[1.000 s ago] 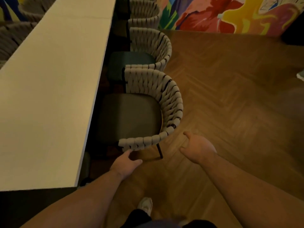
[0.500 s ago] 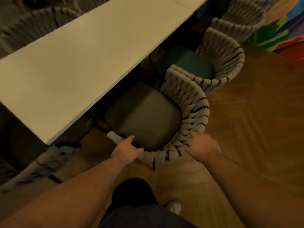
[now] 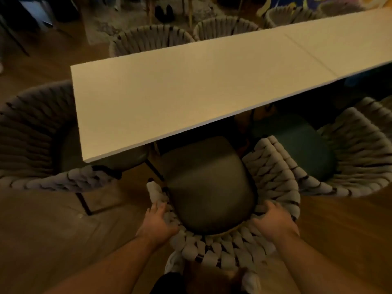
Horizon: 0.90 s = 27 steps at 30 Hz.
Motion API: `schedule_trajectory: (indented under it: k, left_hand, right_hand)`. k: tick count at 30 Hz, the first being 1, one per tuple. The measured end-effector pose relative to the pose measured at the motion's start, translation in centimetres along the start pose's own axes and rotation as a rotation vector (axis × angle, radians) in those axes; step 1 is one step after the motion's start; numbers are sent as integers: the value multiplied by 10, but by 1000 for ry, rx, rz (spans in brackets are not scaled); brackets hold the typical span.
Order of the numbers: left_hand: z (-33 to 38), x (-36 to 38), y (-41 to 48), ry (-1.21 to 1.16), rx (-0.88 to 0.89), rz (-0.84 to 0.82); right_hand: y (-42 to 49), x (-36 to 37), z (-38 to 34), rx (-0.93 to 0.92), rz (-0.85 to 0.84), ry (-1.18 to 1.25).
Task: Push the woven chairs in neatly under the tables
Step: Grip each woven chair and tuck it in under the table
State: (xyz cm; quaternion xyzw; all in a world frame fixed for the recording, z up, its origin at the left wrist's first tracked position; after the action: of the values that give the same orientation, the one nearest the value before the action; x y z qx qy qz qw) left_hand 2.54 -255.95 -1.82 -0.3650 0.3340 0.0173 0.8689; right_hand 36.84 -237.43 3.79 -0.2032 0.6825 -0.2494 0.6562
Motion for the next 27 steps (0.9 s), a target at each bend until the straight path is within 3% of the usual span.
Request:
schedule_trajectory:
  k: [5, 9, 15, 19, 22, 27]
  left_hand:
    - [14, 39, -14, -203, -149, 165]
    - [13, 94, -40, -588, -382, 339]
    - [29, 184, -62, -1142, -694, 404]
    - [70, 200, -49, -1620, -707, 492]
    - [90, 198, -43, -1757, -665, 482]
    - [81, 204, -42, -1789, -679, 512]
  right_hand:
    - [49, -19, -2, -74, -2, 8]
    - [79, -16, 20, -88, -5, 48]
    - [108, -9, 80, 93, 82, 92]
    - [131, -1, 92, 299, 141, 312]
    - [146, 18, 106, 539, 36, 667]
    - [157, 33, 110, 517, -145, 811]
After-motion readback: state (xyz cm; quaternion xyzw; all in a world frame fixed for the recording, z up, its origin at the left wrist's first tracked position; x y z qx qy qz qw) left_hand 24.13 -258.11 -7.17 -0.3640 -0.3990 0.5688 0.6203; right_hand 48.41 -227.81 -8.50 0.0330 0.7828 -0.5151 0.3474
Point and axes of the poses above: each hand's wrist, its own y-axis towards the middle knuckle, its own x-axis out of the palm, z = x × y, the point moved 5 cm from there along y, towards the middle knuckle, and after that the axes turned 6 degrees about x, right-handed, at the moved point
